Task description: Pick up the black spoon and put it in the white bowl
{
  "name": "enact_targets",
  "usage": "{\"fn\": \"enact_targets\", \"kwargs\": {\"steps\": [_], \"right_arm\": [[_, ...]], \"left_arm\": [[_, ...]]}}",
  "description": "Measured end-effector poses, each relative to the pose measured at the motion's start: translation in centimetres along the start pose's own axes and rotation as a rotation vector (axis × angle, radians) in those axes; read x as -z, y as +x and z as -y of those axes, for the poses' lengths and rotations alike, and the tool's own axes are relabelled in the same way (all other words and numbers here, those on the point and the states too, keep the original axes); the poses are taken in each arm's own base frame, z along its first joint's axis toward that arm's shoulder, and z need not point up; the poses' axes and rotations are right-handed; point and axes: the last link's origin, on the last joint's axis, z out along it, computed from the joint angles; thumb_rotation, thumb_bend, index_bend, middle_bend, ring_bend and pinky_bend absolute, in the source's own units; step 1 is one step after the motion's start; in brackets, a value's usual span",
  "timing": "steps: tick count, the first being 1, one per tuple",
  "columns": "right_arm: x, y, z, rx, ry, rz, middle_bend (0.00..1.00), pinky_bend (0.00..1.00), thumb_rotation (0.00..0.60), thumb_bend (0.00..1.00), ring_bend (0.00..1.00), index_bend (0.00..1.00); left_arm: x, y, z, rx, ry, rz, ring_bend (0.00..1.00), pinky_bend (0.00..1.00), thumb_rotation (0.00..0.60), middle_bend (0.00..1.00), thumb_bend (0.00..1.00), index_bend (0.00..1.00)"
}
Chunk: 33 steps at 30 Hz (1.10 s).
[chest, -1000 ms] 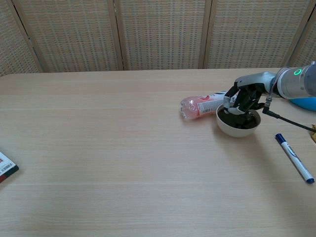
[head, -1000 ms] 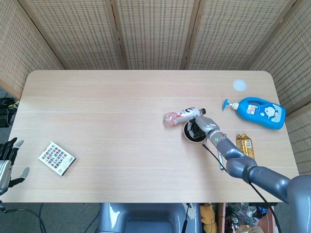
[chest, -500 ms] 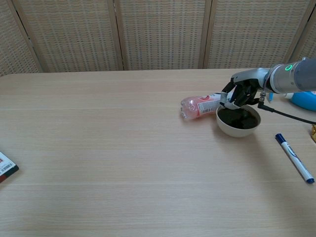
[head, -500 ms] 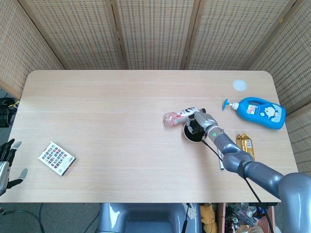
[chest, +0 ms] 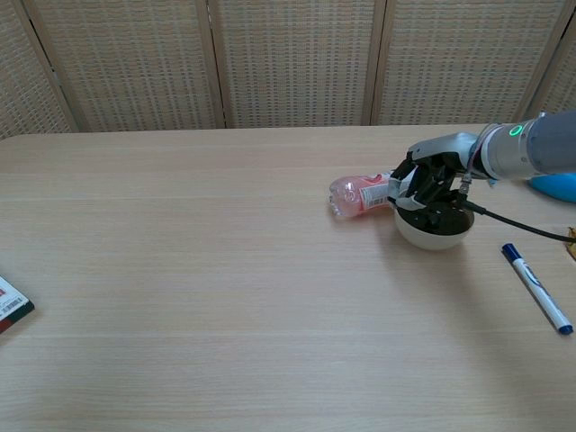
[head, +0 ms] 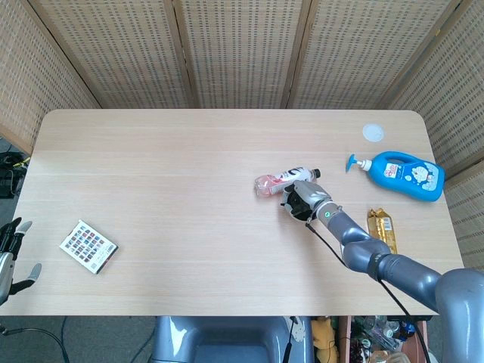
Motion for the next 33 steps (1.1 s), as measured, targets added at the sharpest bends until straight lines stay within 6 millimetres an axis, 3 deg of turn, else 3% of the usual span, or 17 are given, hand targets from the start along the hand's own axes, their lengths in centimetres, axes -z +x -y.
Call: {"fn": "enact_targets", "kwargs": {"steps": [10,16,24,33], "right_arm": [[1.2,0.5,-1.7,-0.005,-0.025,-0.012,0.92,0.94,0.6,0.69,0.92,0.7],[1.9,0.8,-2.9,-0.013,-0.04,-0.03,0.92,0.94,0.6,0.52,0.92,0.67],[2.7,1.2,-3.7,-0.013,-0.045,-0.038,0.91,0.94,0.6,0.21,0.92,0.43],[3.8,1.9,-4.2,-0.018,-0.035,-0.07,0.89,0.94,0.6,0.11,0.92,0.34]], "left_arm": [[-0.2,-0.1,-0.3,0.004,-0.013,0.0,0.0,0.0,0.6,0.0,0.36,0.05],[-0.3,-0.1,-0.5,0.003,-0.018,0.0,0.0,0.0,0.6,0.0,0.36,0.05],[-0.2,-0.1,-0.6,0.003,-0.021,0.001,0.0,0.0,0.6,0.0,0.36,0.05],[-0.2,0.0,-0.6,0.003,-0.022,-0.001,0.0,0.0,0.6,0.0,0.36,0.05]]}}
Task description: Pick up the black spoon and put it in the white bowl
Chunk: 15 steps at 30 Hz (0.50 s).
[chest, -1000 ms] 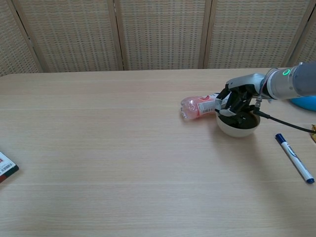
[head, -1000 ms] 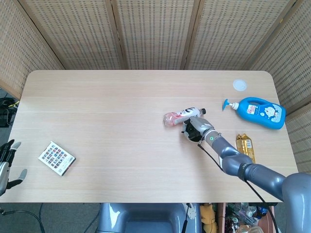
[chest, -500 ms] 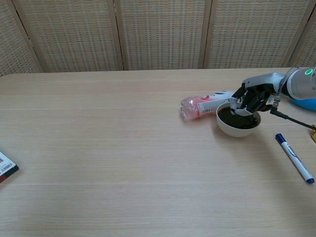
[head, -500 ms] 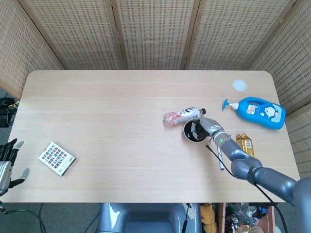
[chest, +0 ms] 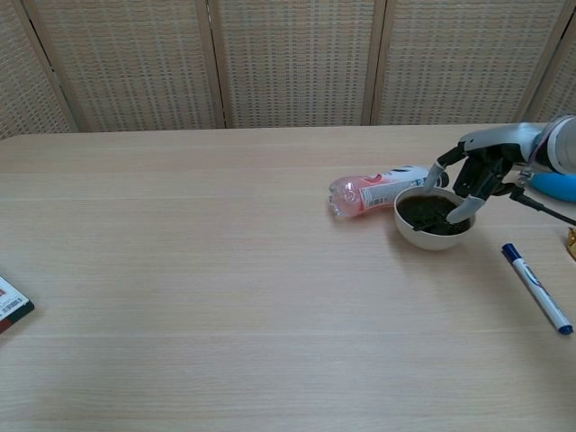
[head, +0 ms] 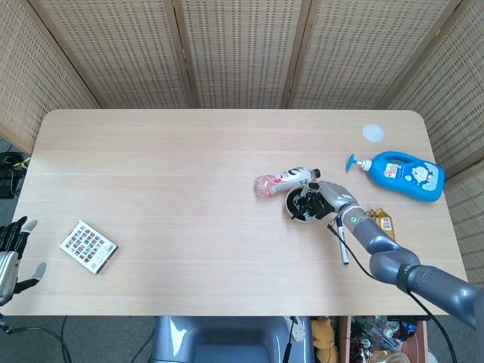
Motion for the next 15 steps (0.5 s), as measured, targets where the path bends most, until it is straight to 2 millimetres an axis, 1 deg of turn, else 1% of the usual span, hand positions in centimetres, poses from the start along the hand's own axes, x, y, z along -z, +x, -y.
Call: {"fn": "enact_targets", "kwargs": {"steps": [3,6,8,10,13,15], "right_arm": [[0.6,0.4,-0.1,-0.008,0.008,-0.022,0.86,0.94,0.6,0.11,0.92,0.34],[1.4,0.9,-0.2,-0.022,0.023,-0.054,0.79,0.94,0.6,0.11,0.89,0.34],[1.9,1.2,-0.2,-0.029,0.033,-0.075,0.72,0.93,0.6,0.11,0.83,0.34],[2.6,1.5,-0.3,-0.031,0.042,-0.102,0.67,0.88,0.6,0.11,0.75,0.34],[3.7,1.8,-0.5,-0.042,0.056,-0.144,0.58,0.77,0.6,0.15,0.63,0.34],[4.6,1.8,-0.6,-0.055,0.068,-0.174,0.52,0.68,0.6,0.22,0.54,0.34]], "left_arm": [[0.0,0.0,0.0,0.001,0.001,-0.001,0.0,0.0,0.6,0.0,0.36,0.05],[0.1,0.0,0.1,0.0,0.003,-0.002,0.0,0.0,0.6,0.0,0.36,0.05],[0.1,0.1,0.1,0.0,0.004,-0.004,0.0,0.0,0.6,0.0,0.36,0.05],[0.1,0.1,0.2,0.0,0.005,-0.006,0.0,0.0,0.6,0.0,0.36,0.05],[0.1,0.2,0.2,-0.002,0.006,-0.007,0.0,0.0,0.6,0.0,0.36,0.05],[0.1,0.2,0.3,-0.006,0.005,-0.007,0.0,0.0,0.6,0.0,0.36,0.05]]}}
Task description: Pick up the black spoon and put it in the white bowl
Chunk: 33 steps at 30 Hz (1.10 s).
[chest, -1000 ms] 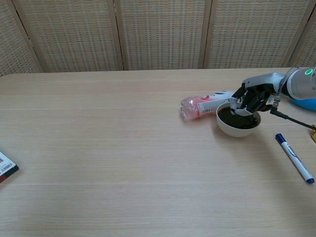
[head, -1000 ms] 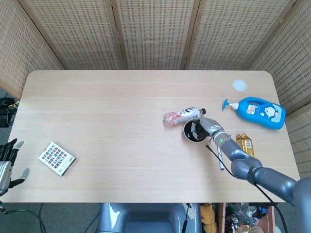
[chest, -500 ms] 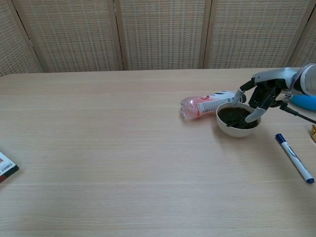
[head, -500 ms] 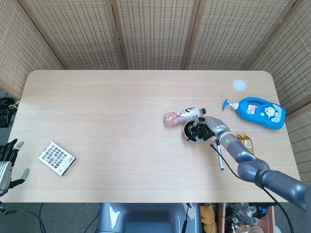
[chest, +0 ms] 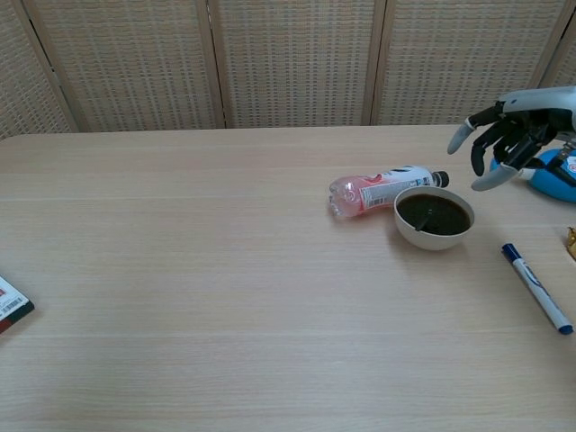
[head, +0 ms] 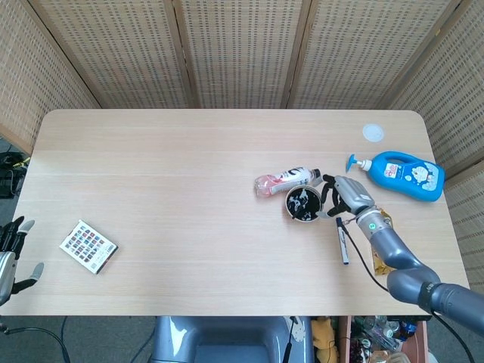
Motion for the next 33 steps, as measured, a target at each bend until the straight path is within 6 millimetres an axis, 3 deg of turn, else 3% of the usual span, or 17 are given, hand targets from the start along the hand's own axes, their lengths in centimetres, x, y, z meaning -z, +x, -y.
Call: {"fn": "enact_targets", "kwargs": {"steps": [10,17,22,26,33], "right_arm": [[6.1,0.4,-1.3,0.112,0.042,-0.228,0.31,0.37,0.6,0.25,0.26,0.34],[10.4,-0.9,-2.9,0.273,0.013,-0.373,0.12,0.12,0.6,0.25,0.02,0.21],[12.4,-2.5,-3.6,0.353,-0.007,-0.38,0.02,0.0,0.6,0.25,0.0,0.12],[13.4,-3.4,-4.2,0.423,-0.03,-0.36,0.0,0.0,0.6,0.25,0.0,0.05],[15.4,-4.7,-5.1,0.456,-0.078,-0.354,0.0,0.0,0.6,0.25,0.0,0.02]], "left_arm": [[0.5,0.3,-0.1,0.001,-0.008,-0.03,0.0,0.0,0.6,0.0,0.36,0.04],[1.0,0.4,-0.4,0.013,-0.026,-0.056,0.0,0.0,0.6,0.0,0.36,0.0],[1.5,0.5,-0.4,0.018,-0.037,-0.067,0.0,0.0,0.6,0.0,0.36,0.0],[1.8,0.5,-0.6,0.016,-0.049,-0.071,0.0,0.0,0.6,0.0,0.36,0.0],[2.3,0.5,-1.1,0.016,-0.073,-0.081,0.0,0.0,0.6,0.0,0.36,0.0]]}}
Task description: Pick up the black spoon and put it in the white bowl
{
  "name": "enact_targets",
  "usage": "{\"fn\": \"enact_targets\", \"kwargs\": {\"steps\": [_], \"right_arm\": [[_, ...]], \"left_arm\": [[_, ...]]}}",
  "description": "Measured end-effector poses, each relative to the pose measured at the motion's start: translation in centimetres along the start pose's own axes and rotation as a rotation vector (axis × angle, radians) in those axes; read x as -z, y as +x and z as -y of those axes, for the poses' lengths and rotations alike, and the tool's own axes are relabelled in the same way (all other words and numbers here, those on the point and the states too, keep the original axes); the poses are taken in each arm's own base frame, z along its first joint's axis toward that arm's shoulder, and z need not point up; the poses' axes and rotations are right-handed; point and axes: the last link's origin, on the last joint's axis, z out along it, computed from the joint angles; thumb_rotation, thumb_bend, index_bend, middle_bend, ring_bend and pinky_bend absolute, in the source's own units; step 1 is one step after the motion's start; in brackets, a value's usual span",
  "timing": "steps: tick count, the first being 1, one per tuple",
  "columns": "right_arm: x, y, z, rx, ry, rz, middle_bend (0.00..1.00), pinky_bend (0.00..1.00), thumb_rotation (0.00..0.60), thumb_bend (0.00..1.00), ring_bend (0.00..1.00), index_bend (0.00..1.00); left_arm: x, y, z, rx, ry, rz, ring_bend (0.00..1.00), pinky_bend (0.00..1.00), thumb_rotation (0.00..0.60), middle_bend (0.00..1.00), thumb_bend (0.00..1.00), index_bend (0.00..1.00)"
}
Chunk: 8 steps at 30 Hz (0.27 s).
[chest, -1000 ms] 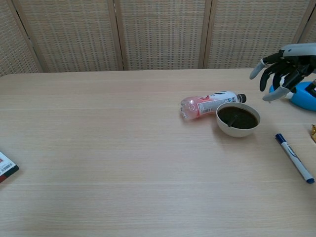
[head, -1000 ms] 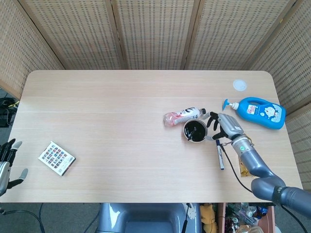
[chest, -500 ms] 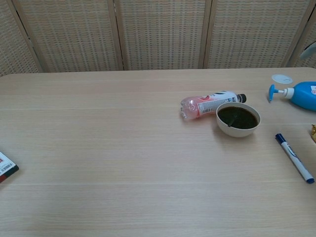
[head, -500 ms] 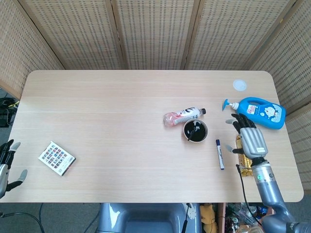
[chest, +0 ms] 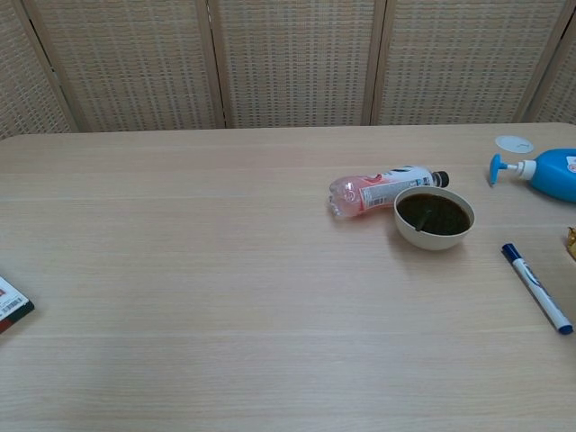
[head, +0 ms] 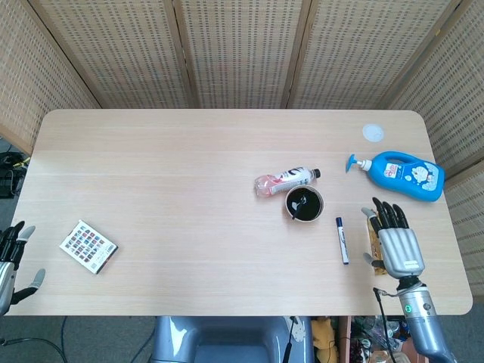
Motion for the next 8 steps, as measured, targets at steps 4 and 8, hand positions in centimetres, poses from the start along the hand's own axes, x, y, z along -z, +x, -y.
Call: {"fn": "enact_targets", "kwargs": {"steps": [4,8], "right_arm": [[0.9,-0.2,-0.4,0.014,-0.025,-0.008,0.0,0.0,0.6,0.25,0.0,0.02],[1.9,-0.3,-0.7,0.001,-0.045,-0.022,0.0,0.0,0.6,0.25,0.0,0.02]], "left_arm": [[0.1,0.0,-0.3,0.001,-0.008,-0.002,0.0,0.0,0.6,0.0,0.36,0.0],[0.0,0.0,-0.5,0.005,-0.015,0.001,0.0,0.0,0.6,0.0,0.36,0.0]]}}
